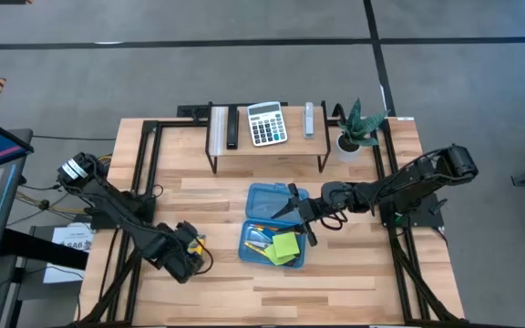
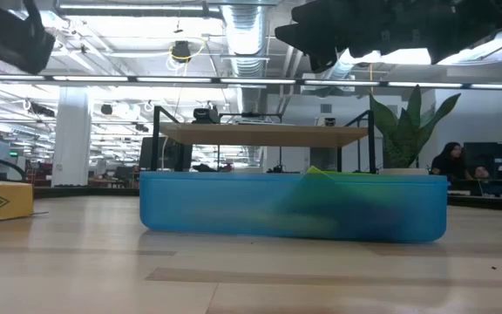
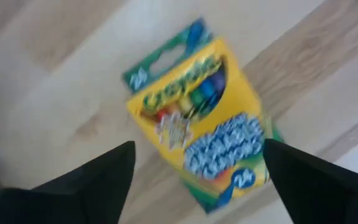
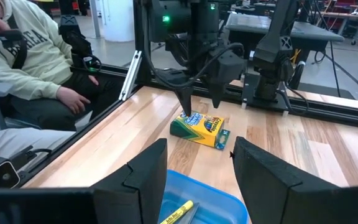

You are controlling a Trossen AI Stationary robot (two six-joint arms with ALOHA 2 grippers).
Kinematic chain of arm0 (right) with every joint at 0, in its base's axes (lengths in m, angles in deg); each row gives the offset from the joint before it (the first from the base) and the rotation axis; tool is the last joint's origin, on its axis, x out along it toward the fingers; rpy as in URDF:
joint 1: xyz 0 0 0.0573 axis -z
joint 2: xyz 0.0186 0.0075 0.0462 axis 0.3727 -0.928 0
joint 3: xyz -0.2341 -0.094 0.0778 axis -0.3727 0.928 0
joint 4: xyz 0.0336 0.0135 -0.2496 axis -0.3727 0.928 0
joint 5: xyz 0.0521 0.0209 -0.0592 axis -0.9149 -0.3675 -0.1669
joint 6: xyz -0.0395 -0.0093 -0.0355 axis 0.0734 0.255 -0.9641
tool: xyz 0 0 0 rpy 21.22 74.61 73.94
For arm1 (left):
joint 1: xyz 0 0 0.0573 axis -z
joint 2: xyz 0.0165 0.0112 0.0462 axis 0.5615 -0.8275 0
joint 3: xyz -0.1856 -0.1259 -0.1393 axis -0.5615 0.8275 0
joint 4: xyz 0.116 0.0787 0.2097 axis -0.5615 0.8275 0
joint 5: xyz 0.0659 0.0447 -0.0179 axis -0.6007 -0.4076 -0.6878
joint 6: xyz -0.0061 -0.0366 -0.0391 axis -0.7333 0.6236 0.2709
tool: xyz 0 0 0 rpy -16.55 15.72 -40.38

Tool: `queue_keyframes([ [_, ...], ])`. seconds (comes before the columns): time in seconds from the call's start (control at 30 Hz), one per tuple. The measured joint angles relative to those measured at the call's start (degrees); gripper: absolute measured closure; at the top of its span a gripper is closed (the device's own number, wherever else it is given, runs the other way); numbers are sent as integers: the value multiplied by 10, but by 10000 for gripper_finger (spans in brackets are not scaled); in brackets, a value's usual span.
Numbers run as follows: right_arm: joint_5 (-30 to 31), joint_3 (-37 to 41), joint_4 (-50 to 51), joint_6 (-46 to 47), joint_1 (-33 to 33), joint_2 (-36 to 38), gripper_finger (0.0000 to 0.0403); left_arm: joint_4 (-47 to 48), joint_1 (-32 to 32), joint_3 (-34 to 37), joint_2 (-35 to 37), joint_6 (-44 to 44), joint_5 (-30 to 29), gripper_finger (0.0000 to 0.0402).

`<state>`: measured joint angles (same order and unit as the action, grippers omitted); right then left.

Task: Pack school essentials
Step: Put the crayon box into the supply box

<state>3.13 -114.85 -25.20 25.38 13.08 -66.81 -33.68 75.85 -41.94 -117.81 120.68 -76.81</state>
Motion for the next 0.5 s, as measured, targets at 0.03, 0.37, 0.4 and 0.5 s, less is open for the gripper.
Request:
queue_keyframes([
  [0.03, 0, 0, 0, -1, 0, 0, 201, 1, 0, 0, 0, 14, 11, 51],
  [0.37, 0, 0, 15, -21, 7, 0, 194, -42, 3, 0, 0, 108, -2, 5],
  [0.4, 0, 0, 16, -21, 7, 0, 194, -48, 3, 0, 0, 116, -8, 4],
  [0.5, 0, 0, 20, -22, 7, 0, 194, -53, 2, 0, -4, 139, -16, 2],
])
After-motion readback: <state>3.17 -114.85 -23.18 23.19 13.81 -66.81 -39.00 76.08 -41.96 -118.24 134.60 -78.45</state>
